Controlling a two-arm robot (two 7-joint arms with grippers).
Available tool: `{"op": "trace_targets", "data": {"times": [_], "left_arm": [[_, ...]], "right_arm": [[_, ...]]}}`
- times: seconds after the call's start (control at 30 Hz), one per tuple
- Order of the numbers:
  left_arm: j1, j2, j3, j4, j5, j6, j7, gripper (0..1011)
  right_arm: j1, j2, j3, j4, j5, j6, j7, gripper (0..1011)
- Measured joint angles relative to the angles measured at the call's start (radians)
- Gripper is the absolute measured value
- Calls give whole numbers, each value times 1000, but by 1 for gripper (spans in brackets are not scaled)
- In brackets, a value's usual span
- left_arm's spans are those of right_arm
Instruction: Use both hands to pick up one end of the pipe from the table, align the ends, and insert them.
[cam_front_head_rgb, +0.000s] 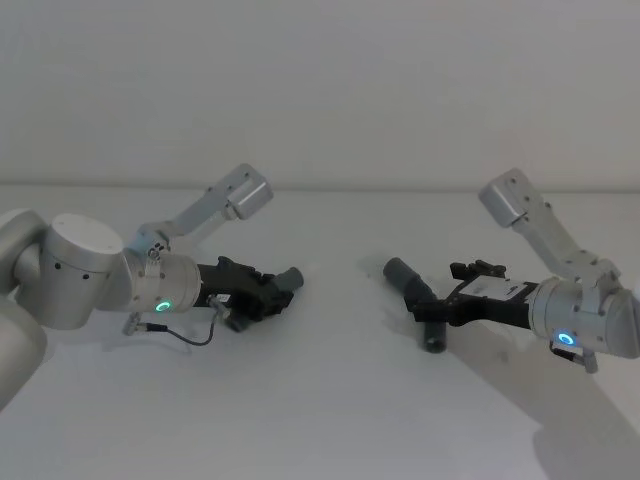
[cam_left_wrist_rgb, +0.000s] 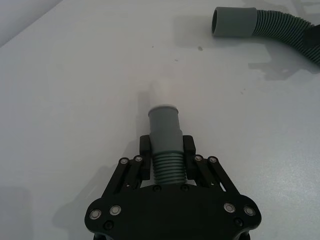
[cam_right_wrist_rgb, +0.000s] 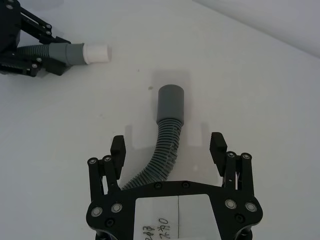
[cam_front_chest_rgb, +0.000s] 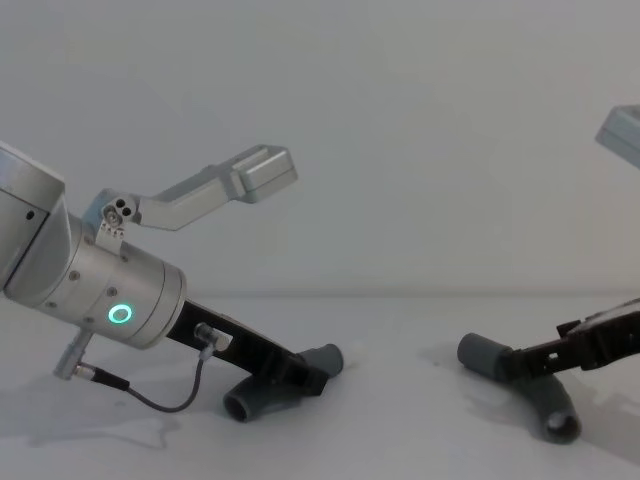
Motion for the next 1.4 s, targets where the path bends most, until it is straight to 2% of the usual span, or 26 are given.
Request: {"op": "trace_targets", "data": {"times": [1.1,1.27,1.4], "left_arm": [[0,0,0,0,0,0,0,368],[0,0,0,0,0,0,0,368],[0,0,0,0,0,0,0,368]], "right_arm": [[17,-18,-37,49,-37,8,22,1000],[17,-18,-40,52,-41,8,24,908],[18,-18,-41,53,-43,8,26,769]]}}
